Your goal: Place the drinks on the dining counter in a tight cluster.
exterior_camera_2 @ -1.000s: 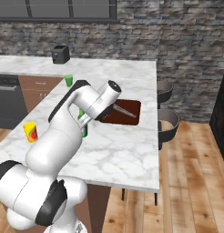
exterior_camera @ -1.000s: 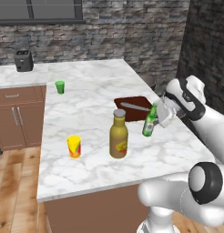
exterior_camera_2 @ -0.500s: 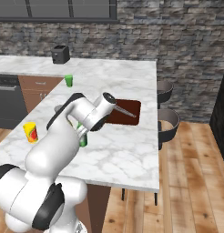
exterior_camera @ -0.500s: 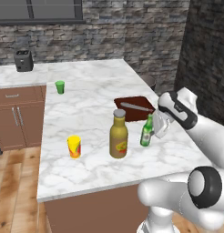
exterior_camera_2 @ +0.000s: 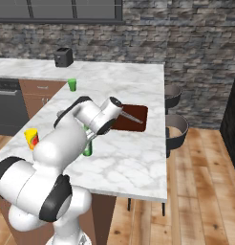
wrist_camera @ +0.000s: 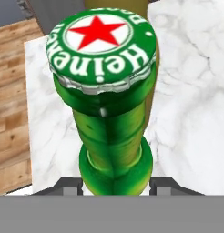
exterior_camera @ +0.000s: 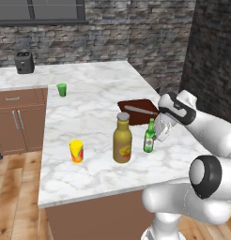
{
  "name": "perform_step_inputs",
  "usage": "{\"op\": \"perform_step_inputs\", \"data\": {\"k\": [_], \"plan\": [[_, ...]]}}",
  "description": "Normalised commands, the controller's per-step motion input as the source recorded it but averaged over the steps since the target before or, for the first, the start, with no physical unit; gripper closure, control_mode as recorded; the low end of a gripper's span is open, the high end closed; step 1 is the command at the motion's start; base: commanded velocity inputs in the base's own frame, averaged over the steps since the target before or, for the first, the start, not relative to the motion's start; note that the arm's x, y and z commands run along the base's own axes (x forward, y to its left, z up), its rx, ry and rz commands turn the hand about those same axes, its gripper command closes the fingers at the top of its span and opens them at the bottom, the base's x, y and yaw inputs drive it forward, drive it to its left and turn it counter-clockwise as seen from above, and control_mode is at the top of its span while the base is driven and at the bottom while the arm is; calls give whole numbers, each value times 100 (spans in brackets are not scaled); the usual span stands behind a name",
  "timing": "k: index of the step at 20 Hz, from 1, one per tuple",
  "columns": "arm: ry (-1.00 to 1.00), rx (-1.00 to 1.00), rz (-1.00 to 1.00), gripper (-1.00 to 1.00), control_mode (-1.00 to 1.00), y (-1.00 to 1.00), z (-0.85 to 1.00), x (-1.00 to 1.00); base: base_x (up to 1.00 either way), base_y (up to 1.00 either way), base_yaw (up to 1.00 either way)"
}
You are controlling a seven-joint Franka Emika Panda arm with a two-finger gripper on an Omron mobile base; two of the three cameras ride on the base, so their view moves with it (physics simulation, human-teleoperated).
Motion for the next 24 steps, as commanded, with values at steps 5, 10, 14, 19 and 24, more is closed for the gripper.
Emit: {"op": "perform_step_inputs", "data": {"k": [5,10,14,19,24], "plan": [[3,0,0,100,-100,17,-21,16,0,0,0],[0,0,0,100,-100,16,-5,5,0,0,0],[-1,0,0,100,-100,0,-10,3,0,0,0],[0,0,0,100,-100,0,-14,23,0,0,0],[0,0,0,100,-100,0,-7,10,0,0,0]]}}
